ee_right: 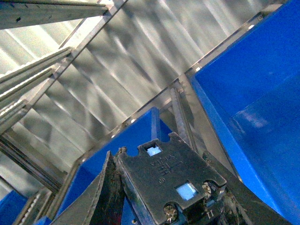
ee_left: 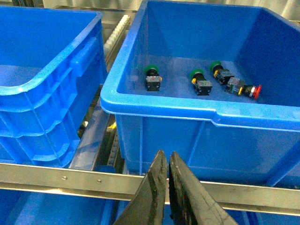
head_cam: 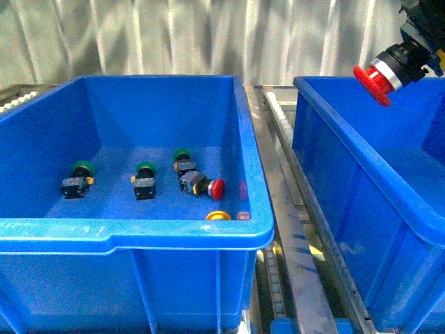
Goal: Pick red and yellow buttons and place in box
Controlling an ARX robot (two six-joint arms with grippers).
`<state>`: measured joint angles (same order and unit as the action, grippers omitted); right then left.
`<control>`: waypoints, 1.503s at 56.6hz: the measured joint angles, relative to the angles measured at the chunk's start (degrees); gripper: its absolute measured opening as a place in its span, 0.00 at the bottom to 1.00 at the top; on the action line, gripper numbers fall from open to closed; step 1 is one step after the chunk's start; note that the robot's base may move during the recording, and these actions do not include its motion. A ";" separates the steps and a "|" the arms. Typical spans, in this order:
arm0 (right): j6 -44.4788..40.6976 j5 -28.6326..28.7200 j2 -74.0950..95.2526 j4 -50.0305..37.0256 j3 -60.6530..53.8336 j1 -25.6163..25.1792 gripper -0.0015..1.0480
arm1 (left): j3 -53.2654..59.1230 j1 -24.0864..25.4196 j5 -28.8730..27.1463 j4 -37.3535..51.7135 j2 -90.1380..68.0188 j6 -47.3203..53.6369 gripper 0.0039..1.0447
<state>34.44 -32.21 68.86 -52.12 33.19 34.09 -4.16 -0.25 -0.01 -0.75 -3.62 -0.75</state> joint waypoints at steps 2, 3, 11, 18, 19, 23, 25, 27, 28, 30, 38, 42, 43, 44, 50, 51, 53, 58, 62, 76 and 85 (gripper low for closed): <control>-0.90 -0.20 -0.55 0.04 -0.52 0.07 0.38 | 0.28 0.00 -0.02 0.02 0.24 0.04 0.02; -1.18 -0.24 -0.70 0.07 -0.63 0.07 0.38 | 0.44 0.00 -0.02 0.02 0.35 0.07 0.02; -3.10 -1.57 -2.58 0.74 -2.16 0.09 0.38 | 0.94 0.00 0.00 0.09 0.83 0.11 0.02; -3.52 -2.75 -3.78 0.74 -3.34 0.22 0.38 | 2.60 0.00 0.02 0.48 2.34 0.13 0.02; -3.56 -2.80 -3.85 0.74 -3.41 0.24 0.38 | 2.86 0.00 0.02 0.48 2.38 0.11 0.02; -3.91 -3.15 -4.35 0.42 -3.96 0.59 0.38 | 2.89 0.00 -0.07 0.52 2.73 0.17 0.02; -3.93 -3.17 -4.42 0.39 -4.02 0.70 0.38 | 2.89 0.00 0.00 0.59 2.75 0.17 0.02; -3.93 -3.15 -4.48 0.28 -4.11 0.76 0.38 | 2.89 0.00 -0.02 0.63 2.78 0.17 0.02; -3.96 -3.08 -4.57 0.07 -4.24 0.81 0.38 | 2.89 0.00 0.00 0.63 2.78 0.17 0.02; -4.09 -2.89 -4.74 -0.22 -4.42 0.83 0.38 | 2.89 0.00 0.00 0.63 2.78 0.17 0.02; -4.44 -2.78 -4.83 -0.42 -4.46 0.94 0.38 | 2.89 0.00 0.00 0.63 2.78 0.15 0.04; -4.76 -2.75 -4.76 -0.42 -4.46 1.07 0.38 | 2.89 0.00 0.00 0.63 2.78 0.15 0.16; -4.79 -2.78 -4.72 -0.42 -4.46 1.11 0.38 | 2.89 0.00 0.00 0.63 2.78 0.15 0.20; -4.79 -2.78 -4.72 -0.44 -4.46 1.14 0.38 | 2.89 0.00 0.00 0.63 2.78 0.15 0.23; -4.96 -2.80 -4.61 -0.79 -4.46 1.18 0.38 | 2.89 0.00 0.00 0.63 2.78 0.15 0.40; -4.96 -2.82 -4.57 -0.85 -4.46 1.16 0.38 | 2.89 0.00 0.00 0.63 2.78 0.15 0.42; -4.96 -3.06 -4.57 -0.87 -4.48 1.16 0.38 | 2.89 0.00 0.00 0.63 2.78 0.15 0.49; -5.01 -3.06 -4.57 -0.92 -4.61 1.16 0.38 | 2.89 0.00 0.00 0.63 2.78 0.15 0.69; -4.94 -3.19 -4.55 -0.92 -4.70 1.16 0.38 | 2.89 0.00 0.00 0.63 2.78 0.15 0.86; -4.79 -4.42 -4.57 -1.03 -4.94 1.16 0.38 | 2.89 0.00 0.00 0.63 2.78 0.28 0.93; -2.69 -4.90 -5.20 -0.42 -5.77 0.74 0.38 | 2.89 0.00 0.00 0.63 2.78 0.28 0.93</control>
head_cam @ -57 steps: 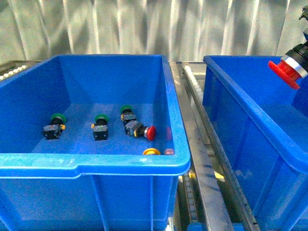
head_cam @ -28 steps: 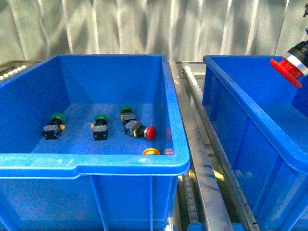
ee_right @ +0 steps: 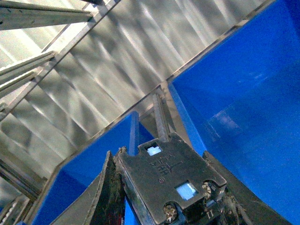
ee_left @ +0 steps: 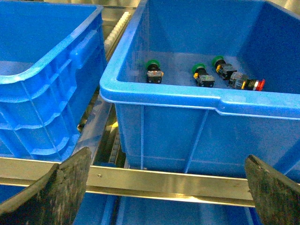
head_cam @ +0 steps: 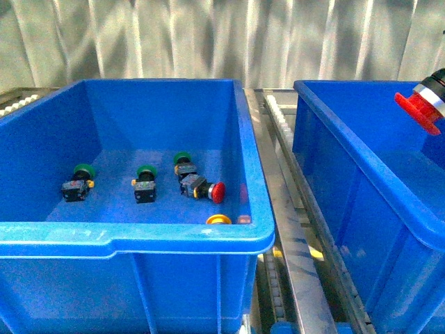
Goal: Pick red and yellow buttons and place in box
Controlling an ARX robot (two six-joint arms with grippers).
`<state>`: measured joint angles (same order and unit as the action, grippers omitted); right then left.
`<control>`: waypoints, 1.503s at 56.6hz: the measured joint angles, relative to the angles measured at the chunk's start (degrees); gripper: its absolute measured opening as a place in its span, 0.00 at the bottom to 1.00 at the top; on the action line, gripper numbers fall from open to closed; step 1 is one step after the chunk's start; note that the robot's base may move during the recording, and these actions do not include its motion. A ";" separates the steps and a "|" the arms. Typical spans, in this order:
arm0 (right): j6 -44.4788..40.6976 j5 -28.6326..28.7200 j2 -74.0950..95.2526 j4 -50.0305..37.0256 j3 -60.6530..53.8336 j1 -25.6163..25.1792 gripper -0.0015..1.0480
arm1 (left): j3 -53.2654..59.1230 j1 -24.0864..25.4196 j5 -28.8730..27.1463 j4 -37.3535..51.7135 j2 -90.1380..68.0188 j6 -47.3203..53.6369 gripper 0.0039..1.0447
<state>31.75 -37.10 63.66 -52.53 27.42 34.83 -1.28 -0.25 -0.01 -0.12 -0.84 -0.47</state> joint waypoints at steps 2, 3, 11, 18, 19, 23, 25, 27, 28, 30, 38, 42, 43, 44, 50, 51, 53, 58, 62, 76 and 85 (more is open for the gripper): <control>0.44 -0.20 -0.37 0.15 -0.24 -0.13 0.38 | 0.00 0.00 0.00 0.00 0.00 0.00 0.93; 0.57 -0.20 -0.44 0.17 -0.31 -0.20 0.38 | 0.00 0.00 -0.02 0.00 0.00 0.00 0.93; 1.86 -0.11 -2.21 0.87 -1.11 -0.63 0.38 | 0.00 0.00 -0.17 0.00 0.00 0.00 0.93; 1.90 -0.57 -3.06 1.09 -1.73 -1.16 0.38 | 0.00 0.00 -0.15 0.00 0.00 0.00 0.93; 1.90 -0.55 -3.23 1.14 -1.73 -1.22 0.38 | 0.00 0.00 -0.13 0.00 0.00 0.00 0.93; 1.92 -0.44 -3.63 1.33 -1.77 -1.27 0.38 | 0.00 0.00 -0.13 0.00 0.00 0.00 0.93; 1.92 -0.42 -3.72 1.38 -1.77 -1.40 0.38 | 0.02 0.00 -0.11 0.00 0.00 0.00 0.93; 1.95 -0.44 -3.82 1.55 -1.79 -1.53 0.38 | 0.02 0.00 -0.13 0.02 0.00 0.00 0.93; 1.97 -0.39 -3.91 1.64 -1.81 -1.62 0.38 | 0.02 0.00 -0.13 0.02 0.00 0.00 0.93; 2.01 -0.39 -4.13 1.70 -1.79 -1.86 0.37 | 0.02 0.00 -0.11 0.02 0.00 0.00 0.93; 2.40 -0.13 -4.90 2.40 -1.84 -2.23 0.37 | 0.02 0.00 -0.09 0.04 0.00 0.00 0.93; 2.97 0.31 -5.38 3.02 -1.88 -2.78 0.37 | 0.02 0.00 -0.13 0.04 0.00 0.02 0.93; 3.10 0.37 -5.62 3.26 -1.95 -3.02 0.37 | 0.02 0.00 -0.04 0.02 0.00 0.00 0.93; 3.19 0.50 -5.73 3.41 -1.95 -3.15 0.37 | 0.02 0.00 -0.04 0.07 0.00 0.02 0.93; 3.19 0.61 -6.60 3.76 -2.56 -4.24 0.37 | 0.02 0.00 -0.09 0.07 0.00 0.00 0.93; 3.10 0.35 -6.75 3.37 -2.75 -4.31 0.37 | 0.02 0.00 -0.04 0.09 0.00 0.00 0.93; 2.93 0.35 -6.80 2.99 -2.86 -4.79 0.37 | 0.02 0.00 0.00 0.07 0.00 -0.02 0.93; -1.03 2.95 -5.05 5.64 -0.48 -7.61 0.37 | 0.02 0.09 0.24 0.09 0.00 0.04 0.93; -4.96 7.23 -0.79 10.05 5.11 -10.84 0.37 | 0.02 0.09 0.22 0.09 0.00 0.04 0.93; -12.66 19.91 15.54 17.68 19.47 -19.39 0.37 | 0.02 0.09 0.00 0.09 0.00 0.04 0.93; -16.81 25.31 26.29 21.99 28.09 -26.16 0.37 | 0.02 0.09 0.02 0.09 0.00 0.04 0.93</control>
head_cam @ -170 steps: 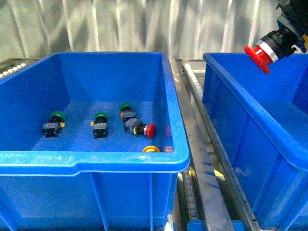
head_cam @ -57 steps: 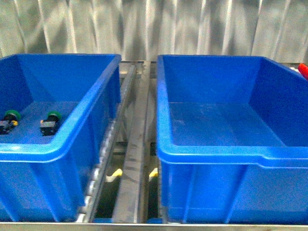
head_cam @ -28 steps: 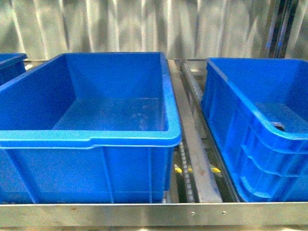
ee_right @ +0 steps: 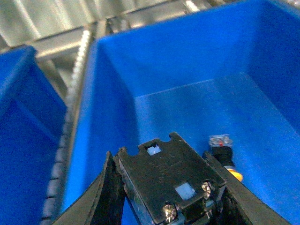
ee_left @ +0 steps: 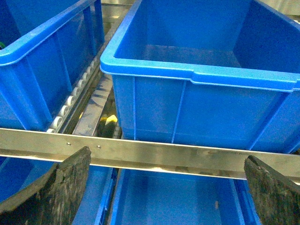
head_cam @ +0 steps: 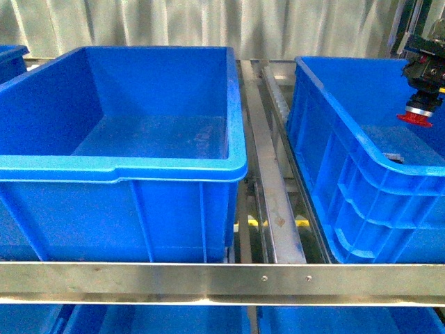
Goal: Pick red and yellow buttons and place in box
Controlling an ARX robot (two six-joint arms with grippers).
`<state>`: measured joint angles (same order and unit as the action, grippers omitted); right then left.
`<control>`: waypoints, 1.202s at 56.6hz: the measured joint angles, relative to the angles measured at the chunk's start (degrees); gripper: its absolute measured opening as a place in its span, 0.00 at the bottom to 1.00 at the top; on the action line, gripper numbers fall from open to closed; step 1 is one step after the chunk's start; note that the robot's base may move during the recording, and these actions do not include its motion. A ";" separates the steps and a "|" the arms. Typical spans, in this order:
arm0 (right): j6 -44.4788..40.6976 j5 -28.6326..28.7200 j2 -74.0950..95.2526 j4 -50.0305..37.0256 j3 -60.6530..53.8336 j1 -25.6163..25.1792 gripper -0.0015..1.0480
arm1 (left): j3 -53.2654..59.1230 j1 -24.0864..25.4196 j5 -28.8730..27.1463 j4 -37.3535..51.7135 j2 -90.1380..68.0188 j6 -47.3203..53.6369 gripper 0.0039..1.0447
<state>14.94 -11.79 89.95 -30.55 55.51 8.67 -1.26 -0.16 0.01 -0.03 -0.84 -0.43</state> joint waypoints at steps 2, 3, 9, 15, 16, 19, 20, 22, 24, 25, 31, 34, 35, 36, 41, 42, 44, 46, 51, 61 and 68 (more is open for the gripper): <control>-0.81 0.85 1.97 1.11 1.81 -1.36 0.37 | 0.00 0.00 0.00 0.00 0.00 0.00 0.93; -1.16 1.36 3.32 1.92 3.04 -2.23 0.37 | 0.00 0.00 0.00 0.00 0.00 0.00 0.93; -2.67 2.51 8.94 6.71 8.98 -5.86 0.37 | 0.00 0.00 0.00 0.00 0.00 0.00 0.93; -4.63 4.46 14.05 11.21 15.39 -8.87 0.37 | 0.00 0.00 0.00 0.00 0.00 0.00 0.93; -5.31 4.87 15.08 11.50 16.65 -9.46 0.37 | 0.00 0.00 0.00 0.00 0.00 0.00 0.93; -6.51 5.79 17.09 12.35 19.28 -10.56 0.37 | 0.00 0.00 0.00 0.00 0.00 0.00 0.93; -7.06 6.03 17.97 13.27 20.68 -11.04 0.37 | 0.00 0.00 0.00 0.00 0.00 0.00 0.93; -7.61 6.49 19.17 14.86 22.71 -11.69 0.37 | 0.00 0.00 0.00 0.00 0.00 0.00 0.93; -8.50 7.19 20.26 16.33 24.57 -12.24 0.38 | 0.00 0.00 0.00 0.00 0.00 0.00 0.93; -8.85 7.76 20.94 17.11 25.70 -12.57 0.41 | 0.00 0.00 0.00 0.00 0.00 0.00 0.93; -10.10 8.68 23.23 20.22 30.10 -13.62 0.56 | 0.00 0.00 0.00 0.00 0.00 0.00 0.93; -10.29 9.84 23.74 20.76 31.43 -13.97 0.68 | 0.00 0.00 0.00 0.00 0.00 0.00 0.93; -10.27 9.90 23.74 20.81 31.50 -13.97 0.71 | 0.00 0.00 0.00 0.00 0.00 0.00 0.93; -10.25 10.12 23.71 20.81 31.50 -13.97 0.74 | 0.00 0.00 0.00 0.00 0.00 0.00 0.93; -10.01 12.41 22.95 19.89 30.58 -13.99 0.86 | 0.00 0.00 0.00 0.00 0.00 0.00 0.93; -9.79 13.00 22.56 19.23 29.97 -14.01 0.89 | 0.00 0.00 0.00 0.00 0.00 0.00 0.93; -9.44 13.51 21.77 18.36 28.85 -14.03 0.93 | 0.00 0.00 0.00 0.00 0.00 0.00 0.93; -8.81 14.27 20.70 17.55 27.47 -14.05 0.96 | 0.00 0.00 0.00 0.00 0.00 0.00 0.93; -8.17 16.74 16.55 15.30 22.69 -14.16 0.94 | 0.00 0.00 0.00 0.00 0.00 0.00 0.93; -5.46 21.31 4.07 8.48 11.06 -15.26 0.94 | 0.00 0.00 0.00 0.00 0.00 0.00 0.93; -4.52 23.78 -7.02 6.21 0.98 -16.35 0.94 | 0.00 0.00 0.00 0.00 0.00 0.00 0.93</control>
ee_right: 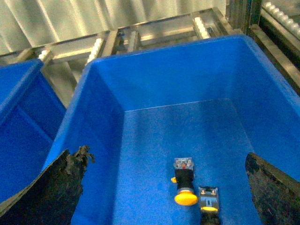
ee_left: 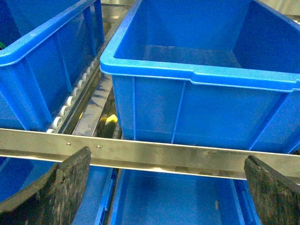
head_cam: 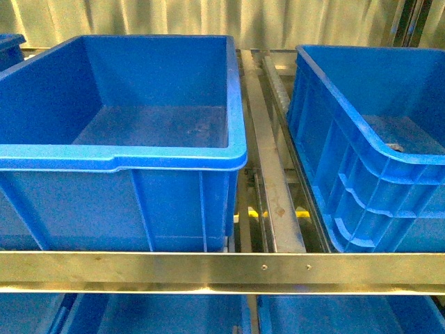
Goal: Pick red and yellow buttons and place in box
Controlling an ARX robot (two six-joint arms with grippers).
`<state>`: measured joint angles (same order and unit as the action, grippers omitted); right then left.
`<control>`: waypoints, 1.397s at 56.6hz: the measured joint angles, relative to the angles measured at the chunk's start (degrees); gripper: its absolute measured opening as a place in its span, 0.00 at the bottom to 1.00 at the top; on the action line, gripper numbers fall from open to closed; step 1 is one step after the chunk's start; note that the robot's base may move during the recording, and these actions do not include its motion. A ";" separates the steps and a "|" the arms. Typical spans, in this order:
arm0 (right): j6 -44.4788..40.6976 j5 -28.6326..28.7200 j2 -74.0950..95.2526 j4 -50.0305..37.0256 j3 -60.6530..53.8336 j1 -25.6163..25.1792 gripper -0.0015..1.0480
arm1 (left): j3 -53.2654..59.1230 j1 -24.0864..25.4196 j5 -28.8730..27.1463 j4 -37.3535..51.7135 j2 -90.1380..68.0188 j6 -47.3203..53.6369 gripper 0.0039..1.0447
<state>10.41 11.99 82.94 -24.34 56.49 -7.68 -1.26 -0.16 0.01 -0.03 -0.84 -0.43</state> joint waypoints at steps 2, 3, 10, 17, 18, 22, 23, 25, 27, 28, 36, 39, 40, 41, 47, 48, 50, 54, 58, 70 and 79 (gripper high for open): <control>0.87 1.01 -4.09 0.00 -3.93 -0.39 0.94 | 0.00 0.00 0.00 0.00 0.00 0.00 0.93; 1.20 1.18 -5.53 0.00 -5.38 -0.52 0.94 | 0.00 0.00 0.00 0.00 0.00 0.00 0.93; 5.01 2.71 -13.53 -0.09 -13.03 -0.81 0.94 | 0.00 0.00 0.00 0.00 0.00 0.00 0.93; 1.62 -2.89 -21.90 0.42 -19.37 0.11 0.83 | 0.00 0.00 0.00 0.00 0.00 0.00 0.93; 0.74 -3.50 -22.69 0.42 -20.06 0.22 0.82 | 0.00 0.00 0.00 0.00 0.00 0.00 0.93; -4.63 -4.81 -28.35 0.02 -25.75 0.52 0.70 | 0.00 0.00 0.00 0.00 0.00 0.00 0.93; -5.79 -4.96 -30.64 0.00 -28.22 0.57 0.65 | 0.00 0.00 0.00 0.00 0.00 0.00 0.93; -7.43 -4.96 -34.18 0.00 -32.17 0.61 0.57 | 0.00 0.00 0.00 0.00 0.00 0.00 0.93; -8.39 -5.09 -37.42 0.28 -35.65 0.68 0.49 | 0.00 0.00 0.00 0.00 0.00 0.00 0.93; -8.61 -5.29 -38.75 0.63 -36.92 0.79 0.45 | 0.00 0.00 0.00 0.00 0.00 0.00 0.93; -9.51 -6.71 -45.11 0.76 -42.86 2.16 0.21 | 0.00 0.00 0.00 0.00 0.00 0.00 0.93; -9.79 -10.75 -46.86 0.76 -44.37 4.70 0.10 | 0.00 0.00 0.00 0.00 0.00 0.00 0.93; -9.84 -11.04 -47.06 0.76 -44.65 5.14 0.09 | 0.00 0.00 0.00 0.00 0.00 0.00 0.93; -9.84 -11.47 -47.45 0.76 -45.07 5.86 0.05 | 0.00 0.00 0.00 0.00 0.00 0.00 0.93; -10.10 -11.67 -50.45 0.94 -47.74 7.45 0.04 | 0.00 0.00 0.00 0.00 0.00 0.00 0.93; -10.10 -11.89 -50.93 1.07 -48.06 7.45 0.04 | 0.00 0.00 0.00 0.00 0.00 -0.02 0.93; -10.10 -12.02 -51.63 1.22 -48.52 7.45 0.04 | 0.00 0.00 0.00 0.00 0.00 0.00 0.93; -10.10 -12.00 -53.22 1.77 -49.59 7.50 0.04 | 0.00 0.00 0.00 0.00 0.00 0.00 0.93; -10.10 -12.00 -54.86 2.45 -50.60 7.56 0.04 | 0.00 0.00 0.00 0.00 0.00 0.00 0.93; -10.10 -12.00 -59.14 4.81 -52.57 7.56 0.04 | 0.00 0.00 0.00 0.00 0.00 0.00 0.93; -10.10 -12.00 -63.63 7.76 -54.03 7.58 0.04 | 0.00 0.00 0.00 0.00 0.00 0.00 0.93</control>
<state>0.32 -0.01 19.31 -16.58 2.46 -0.10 -1.26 -0.16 0.01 -0.03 -0.84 -0.43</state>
